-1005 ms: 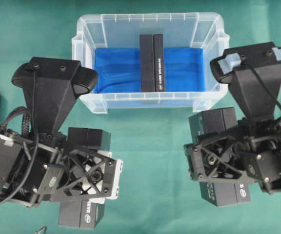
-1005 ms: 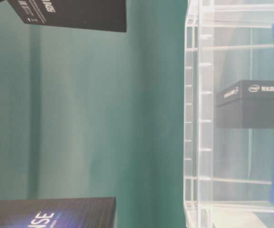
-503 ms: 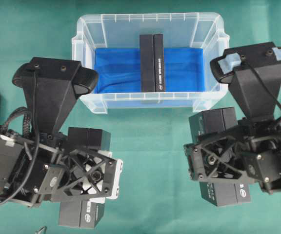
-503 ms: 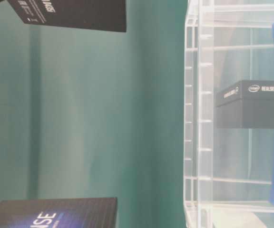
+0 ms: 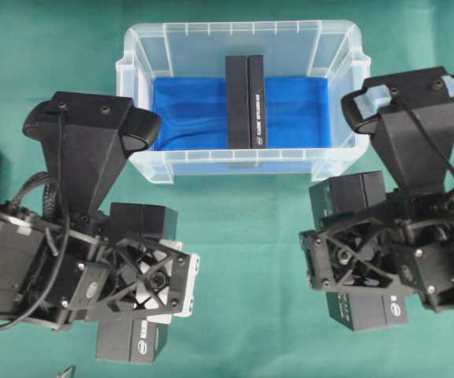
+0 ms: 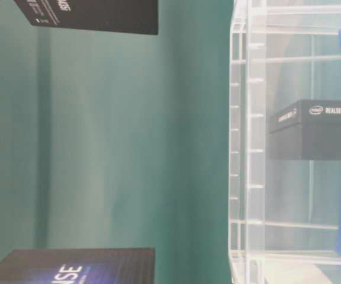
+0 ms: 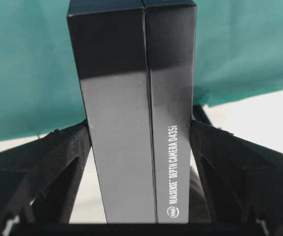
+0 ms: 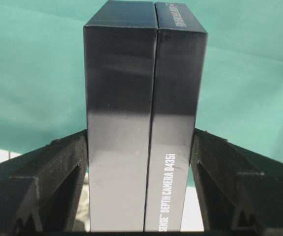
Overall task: Take the box out of the case with both arms.
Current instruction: 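Carry both boxes forward over the table in front of the case, then lower both boxes upright onto the green cloth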
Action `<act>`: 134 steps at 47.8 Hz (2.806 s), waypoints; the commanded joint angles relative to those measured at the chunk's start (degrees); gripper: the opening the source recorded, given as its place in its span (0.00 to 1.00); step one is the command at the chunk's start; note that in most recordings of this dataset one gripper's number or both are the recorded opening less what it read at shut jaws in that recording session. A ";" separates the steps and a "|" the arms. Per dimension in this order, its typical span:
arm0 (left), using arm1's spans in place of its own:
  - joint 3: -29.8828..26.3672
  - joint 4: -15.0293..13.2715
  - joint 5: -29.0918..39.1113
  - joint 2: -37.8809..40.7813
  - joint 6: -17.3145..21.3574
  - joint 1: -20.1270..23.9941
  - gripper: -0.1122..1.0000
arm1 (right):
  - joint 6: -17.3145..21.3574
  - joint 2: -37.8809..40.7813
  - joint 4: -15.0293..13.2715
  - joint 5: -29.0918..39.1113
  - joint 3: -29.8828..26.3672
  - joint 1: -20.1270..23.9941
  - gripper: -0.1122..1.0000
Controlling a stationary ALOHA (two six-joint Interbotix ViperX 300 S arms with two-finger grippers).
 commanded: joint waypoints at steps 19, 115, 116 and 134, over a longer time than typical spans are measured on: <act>7.91 0.88 -4.31 -2.46 -0.26 0.18 0.68 | 0.18 -0.62 -0.70 -4.22 7.21 0.18 0.69; 45.88 -0.79 -47.55 -3.16 -5.01 -0.44 0.68 | 3.43 2.20 2.90 -37.88 34.89 -0.88 0.69; 45.88 -0.79 -47.46 -3.25 -4.92 -0.44 0.68 | 3.52 2.29 2.90 -37.79 34.89 -0.88 0.69; 45.97 -0.79 -47.11 -3.52 -3.25 -0.44 0.91 | 3.60 2.29 2.20 -37.44 34.54 -0.79 0.95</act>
